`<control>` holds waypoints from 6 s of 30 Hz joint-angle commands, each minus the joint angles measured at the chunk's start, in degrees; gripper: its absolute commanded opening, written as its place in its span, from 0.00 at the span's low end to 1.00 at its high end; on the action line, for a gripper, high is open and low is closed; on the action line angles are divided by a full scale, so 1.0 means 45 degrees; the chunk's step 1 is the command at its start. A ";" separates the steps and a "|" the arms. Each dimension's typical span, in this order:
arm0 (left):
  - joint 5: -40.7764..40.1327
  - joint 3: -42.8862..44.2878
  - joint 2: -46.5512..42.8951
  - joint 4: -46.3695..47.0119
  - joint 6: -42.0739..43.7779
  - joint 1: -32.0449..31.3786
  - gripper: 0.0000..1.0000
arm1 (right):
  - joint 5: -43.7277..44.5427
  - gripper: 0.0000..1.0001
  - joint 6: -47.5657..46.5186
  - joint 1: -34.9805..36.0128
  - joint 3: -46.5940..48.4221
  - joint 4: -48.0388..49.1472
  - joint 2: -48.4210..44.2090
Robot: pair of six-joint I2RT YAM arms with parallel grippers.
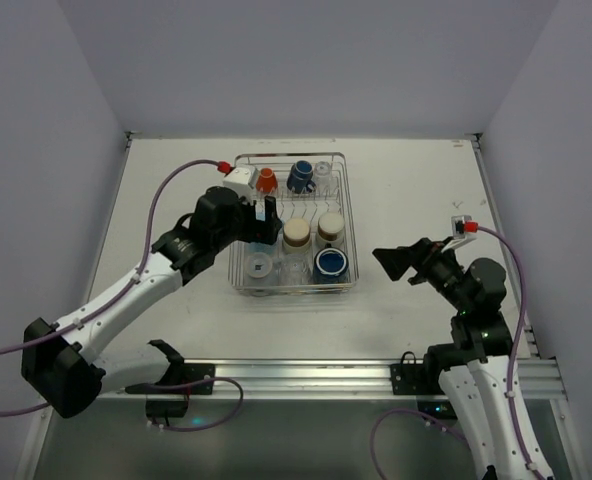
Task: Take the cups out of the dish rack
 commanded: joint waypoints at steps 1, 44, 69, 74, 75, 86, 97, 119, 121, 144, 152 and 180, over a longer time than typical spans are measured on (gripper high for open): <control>-0.2268 0.0741 0.0742 -0.0095 0.0397 -0.0113 0.98 | -0.0710 0.97 0.0173 0.0019 -0.0087 0.0645 -0.0067; -0.3520 0.0780 0.4769 0.1859 0.0983 -0.0113 0.24 | -0.1022 0.97 -0.0043 0.0038 -0.0165 0.0254 -0.0205; 0.0596 0.2872 0.0434 0.1913 -0.1982 0.0434 0.10 | 0.0618 0.86 0.1657 0.4236 0.0771 0.8553 0.4500; 0.3391 0.2110 0.0003 0.4219 -0.4226 0.0434 0.09 | 0.0461 0.79 0.1306 0.5134 0.1338 0.9491 0.6062; 0.3626 0.1915 -0.0114 0.4492 -0.4502 0.0434 0.09 | 0.0481 0.78 0.1286 0.5194 0.1532 0.9628 0.6200; 0.6068 0.0197 -0.0643 0.8124 -0.7782 0.0395 0.06 | 0.0267 0.77 0.0973 0.5428 0.2960 0.9746 0.7099; 0.6033 -0.1289 -0.0271 1.1873 -0.9934 -0.0307 0.05 | -0.0281 0.67 0.1480 0.6151 0.3507 1.1326 0.8057; 0.7045 -0.1231 -0.1755 0.8071 -0.5836 -0.0581 1.00 | 0.1282 0.00 0.2907 0.6289 0.1320 1.3810 0.6378; 0.7144 -0.1134 -0.2182 0.7310 -0.5115 -0.0543 1.00 | 0.1127 0.00 0.3043 0.6114 0.1339 1.3809 0.6416; -0.1803 -0.2324 -0.5897 -0.1815 0.1647 -0.0542 1.00 | 0.7491 0.00 -0.5334 0.1641 1.2526 -0.4723 1.5448; -0.0319 -0.2735 -0.5955 -0.1443 0.1647 -0.0212 1.00 | 0.8625 0.00 -0.6155 0.1327 1.6825 -0.6619 1.9948; 0.1187 -0.1877 -0.2870 -0.1853 0.1238 0.0376 0.96 | 0.7241 0.86 -0.5258 0.1112 1.3689 -0.4358 1.7123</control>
